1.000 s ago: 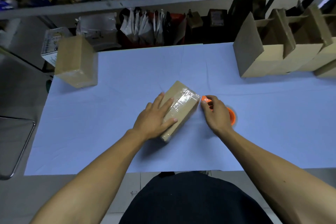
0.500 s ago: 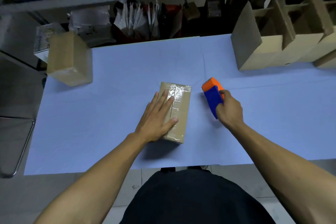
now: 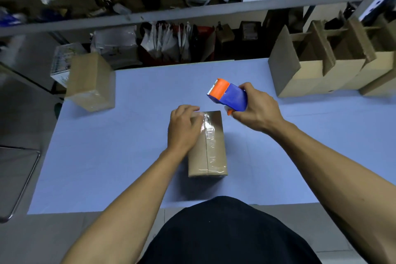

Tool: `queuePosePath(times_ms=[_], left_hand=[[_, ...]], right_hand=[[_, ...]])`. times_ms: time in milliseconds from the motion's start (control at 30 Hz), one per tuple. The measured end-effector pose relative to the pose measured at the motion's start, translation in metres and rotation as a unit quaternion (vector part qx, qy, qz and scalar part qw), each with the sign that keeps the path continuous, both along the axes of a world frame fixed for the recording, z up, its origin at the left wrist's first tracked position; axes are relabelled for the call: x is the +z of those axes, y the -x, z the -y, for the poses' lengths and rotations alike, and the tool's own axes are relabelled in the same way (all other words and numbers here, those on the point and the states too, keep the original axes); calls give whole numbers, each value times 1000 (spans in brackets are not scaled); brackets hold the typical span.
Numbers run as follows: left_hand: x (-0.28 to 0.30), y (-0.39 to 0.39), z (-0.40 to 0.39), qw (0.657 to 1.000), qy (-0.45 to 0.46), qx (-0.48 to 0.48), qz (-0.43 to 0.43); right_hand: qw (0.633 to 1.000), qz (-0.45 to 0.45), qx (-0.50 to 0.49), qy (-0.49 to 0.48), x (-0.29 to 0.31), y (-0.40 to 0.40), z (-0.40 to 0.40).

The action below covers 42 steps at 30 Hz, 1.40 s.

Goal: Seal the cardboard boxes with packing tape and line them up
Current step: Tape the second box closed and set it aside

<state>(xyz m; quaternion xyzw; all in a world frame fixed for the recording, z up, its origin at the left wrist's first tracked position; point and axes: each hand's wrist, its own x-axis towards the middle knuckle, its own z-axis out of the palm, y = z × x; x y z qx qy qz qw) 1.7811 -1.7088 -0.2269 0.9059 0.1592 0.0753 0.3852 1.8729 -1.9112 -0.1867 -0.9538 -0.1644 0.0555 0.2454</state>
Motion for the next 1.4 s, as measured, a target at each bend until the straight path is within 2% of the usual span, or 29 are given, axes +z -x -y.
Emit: queuePosePath(times_ms=[67, 133, 200, 300, 533, 667, 867, 933, 1133, 1267, 1400], left_hand=[[24, -30, -2, 982, 173, 70, -17], [46, -57, -5, 930, 348, 76, -94], [60, -71, -12, 890, 425, 40, -162], [64, -77, -20, 883, 437, 10, -170], [62, -77, -29, 874, 465, 17, -140], [56, -75, -35, 893, 424, -23, -150], [43, -68, -45, 874, 457, -22, -164], [39, -67, -46, 883, 440, -5, -162], [37, -67, -42, 937, 314, 36, -148], [34, -62, -46, 963, 232, 24, -133], [27, -56, -41, 965, 236, 33, -113]], right_hand=[[999, 24, 31, -9, 9, -4, 0], [998, 32, 51, -25, 16, -7, -1], [996, 29, 69, -42, 20, -9, -2], [995, 28, 75, -64, 23, -11, -5], [993, 36, 88, -64, 18, -16, -8], [991, 34, 124, -47, 16, -23, -12], [983, 2, 178, -42, 19, -32, -11], [981, 6, 191, -25, 20, -33, -13], [957, 82, 258, 102, 18, -38, -17], [964, 54, 249, 81, 14, -36, -15], [964, 31, 259, 60, 12, -34, -9]])
